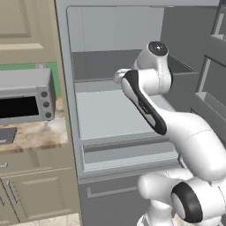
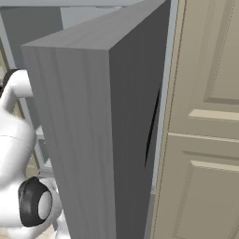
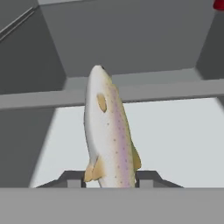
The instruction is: Take the fish from the fridge and place it on the digital scale on the counter by the fridge. Wait a few seconds for a reading, then move it to the plate on the dining counter.
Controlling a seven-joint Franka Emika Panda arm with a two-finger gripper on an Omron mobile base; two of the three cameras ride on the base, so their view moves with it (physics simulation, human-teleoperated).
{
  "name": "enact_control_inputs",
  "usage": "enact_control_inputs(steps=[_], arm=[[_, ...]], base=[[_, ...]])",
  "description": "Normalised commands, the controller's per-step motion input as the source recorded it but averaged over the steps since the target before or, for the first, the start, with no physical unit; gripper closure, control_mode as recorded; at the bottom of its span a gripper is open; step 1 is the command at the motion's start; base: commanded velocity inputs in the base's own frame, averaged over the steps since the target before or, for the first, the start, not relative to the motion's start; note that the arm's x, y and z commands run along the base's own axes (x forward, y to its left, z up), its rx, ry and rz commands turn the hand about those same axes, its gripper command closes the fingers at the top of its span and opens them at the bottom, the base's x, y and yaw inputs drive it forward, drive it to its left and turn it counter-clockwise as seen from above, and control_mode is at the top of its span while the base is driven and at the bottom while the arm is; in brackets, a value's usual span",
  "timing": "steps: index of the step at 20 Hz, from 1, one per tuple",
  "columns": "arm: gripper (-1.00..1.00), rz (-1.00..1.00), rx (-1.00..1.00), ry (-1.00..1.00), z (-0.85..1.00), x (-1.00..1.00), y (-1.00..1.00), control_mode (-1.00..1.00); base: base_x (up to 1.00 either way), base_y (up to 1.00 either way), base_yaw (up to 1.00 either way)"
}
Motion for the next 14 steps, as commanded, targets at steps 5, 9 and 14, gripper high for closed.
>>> enact_control_inputs(steps=[5,9,14], arm=[[1.00,0.00,0.00,0.00,0.00,-1.00,0.00,-1.00],[1.00,0.00,0.00,0.00,0.01,-1.00,0.00,-1.00],[1.00,0.00,0.00,0.00,0.00,-1.00,0.00,-1.00]], base=[[0.00,0.00,0.00],[0.00,0.00,0.00],[0.00,0.00,0.00]])
